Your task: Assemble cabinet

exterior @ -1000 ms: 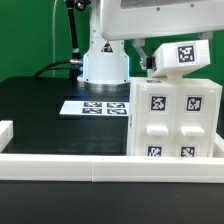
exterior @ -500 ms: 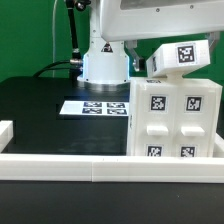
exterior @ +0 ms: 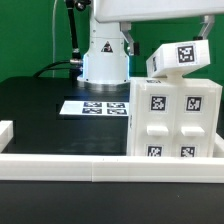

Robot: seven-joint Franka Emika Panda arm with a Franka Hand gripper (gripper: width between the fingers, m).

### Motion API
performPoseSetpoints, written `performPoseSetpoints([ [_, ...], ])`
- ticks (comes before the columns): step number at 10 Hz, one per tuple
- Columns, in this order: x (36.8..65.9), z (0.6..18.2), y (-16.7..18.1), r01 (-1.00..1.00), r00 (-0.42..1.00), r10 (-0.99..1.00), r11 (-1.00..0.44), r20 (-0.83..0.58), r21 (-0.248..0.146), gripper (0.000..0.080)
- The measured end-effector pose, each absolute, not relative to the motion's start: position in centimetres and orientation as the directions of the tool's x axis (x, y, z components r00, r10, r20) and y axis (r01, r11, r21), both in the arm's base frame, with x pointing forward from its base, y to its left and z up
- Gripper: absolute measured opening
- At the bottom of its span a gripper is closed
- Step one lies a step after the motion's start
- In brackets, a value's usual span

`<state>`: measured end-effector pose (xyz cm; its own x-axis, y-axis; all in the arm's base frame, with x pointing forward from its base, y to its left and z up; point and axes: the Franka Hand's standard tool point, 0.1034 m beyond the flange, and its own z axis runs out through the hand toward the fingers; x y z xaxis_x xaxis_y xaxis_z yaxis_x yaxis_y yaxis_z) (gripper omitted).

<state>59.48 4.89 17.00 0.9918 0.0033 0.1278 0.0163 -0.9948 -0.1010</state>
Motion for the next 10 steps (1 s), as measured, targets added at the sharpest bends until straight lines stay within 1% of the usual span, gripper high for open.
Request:
performPoseSetpoints([
  [1,59.0,16.4,4.8,0.020,0.990,0.007,-0.995,0.140,-0.095,0.0797],
  [2,59.1,16.0,4.6,0.035,0.985,0.020,-0.996,0.173,-0.085,0.0797],
  [3,59.1,15.7,4.5,0.040,0.984,0.025,-0.996,0.176,-0.081,0.0797],
  [7,60.3,16.3,5.1,0.040,0.989,0.026,-0.995,0.144,-0.094,0.0797],
  [10,61.0,15.9,5.6,0.049,0.990,0.036,-0.994,0.135,-0.095,0.0797],
])
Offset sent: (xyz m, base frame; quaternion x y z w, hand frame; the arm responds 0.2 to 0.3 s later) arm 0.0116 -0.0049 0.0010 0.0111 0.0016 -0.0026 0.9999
